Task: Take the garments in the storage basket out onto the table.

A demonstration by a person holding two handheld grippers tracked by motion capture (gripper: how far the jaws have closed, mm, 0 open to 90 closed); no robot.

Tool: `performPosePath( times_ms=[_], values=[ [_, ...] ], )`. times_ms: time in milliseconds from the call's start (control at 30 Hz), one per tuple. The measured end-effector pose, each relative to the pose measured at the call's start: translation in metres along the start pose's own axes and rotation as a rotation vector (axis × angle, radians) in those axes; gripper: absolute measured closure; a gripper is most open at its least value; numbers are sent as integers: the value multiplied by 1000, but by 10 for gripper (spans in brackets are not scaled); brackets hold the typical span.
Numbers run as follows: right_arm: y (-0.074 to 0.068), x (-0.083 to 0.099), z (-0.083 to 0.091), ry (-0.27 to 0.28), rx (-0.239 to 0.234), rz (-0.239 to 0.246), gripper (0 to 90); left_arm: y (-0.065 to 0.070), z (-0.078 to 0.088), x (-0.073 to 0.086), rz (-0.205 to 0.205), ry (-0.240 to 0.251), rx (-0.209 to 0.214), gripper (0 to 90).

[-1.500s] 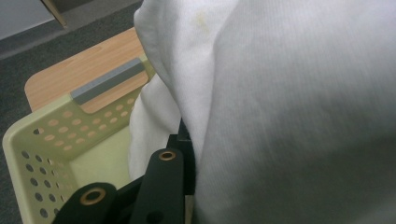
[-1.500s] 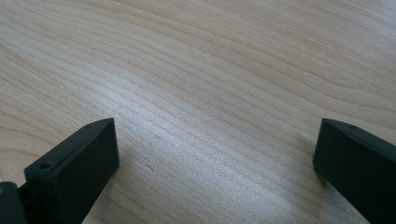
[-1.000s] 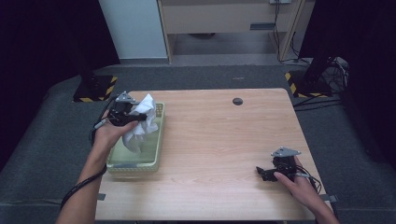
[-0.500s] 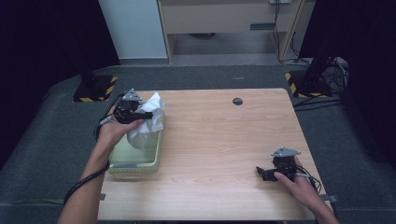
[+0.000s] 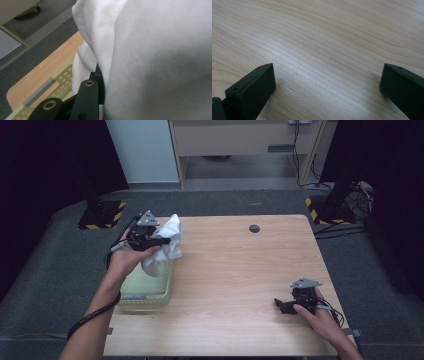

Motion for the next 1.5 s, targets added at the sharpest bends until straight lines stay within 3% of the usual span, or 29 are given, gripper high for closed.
performPosePath(
  times_ms=[200,567,667,1067,1333,1500],
  values=[
    [0,0,0,0,0,0,4,14,-3,-15,-24,16,19,722],
    [0,0,0,0,-1,0,4,55,-11,-49,-133,36,62,722],
    [0,0,0,0,-2,1,4,67,-14,-54,-132,52,77,722],
    [0,0,0,0,-4,3,4,122,-39,-56,-119,77,192,722],
    [0,0,0,0,-6,2,4,174,-69,-52,-130,57,263,721],
    [0,0,0,0,-6,3,4,207,-87,-42,-151,35,302,719]
  ],
)
Point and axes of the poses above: each handheld gripper's, and its own axes: z roughly backward along the jaws, x roughly out of its underside, y roughly to its right, the point moved 1 cm from there along -z, roughly forward along the jaws, and after that the axes turned 14 degrees about -x, right-handed, at the moved point
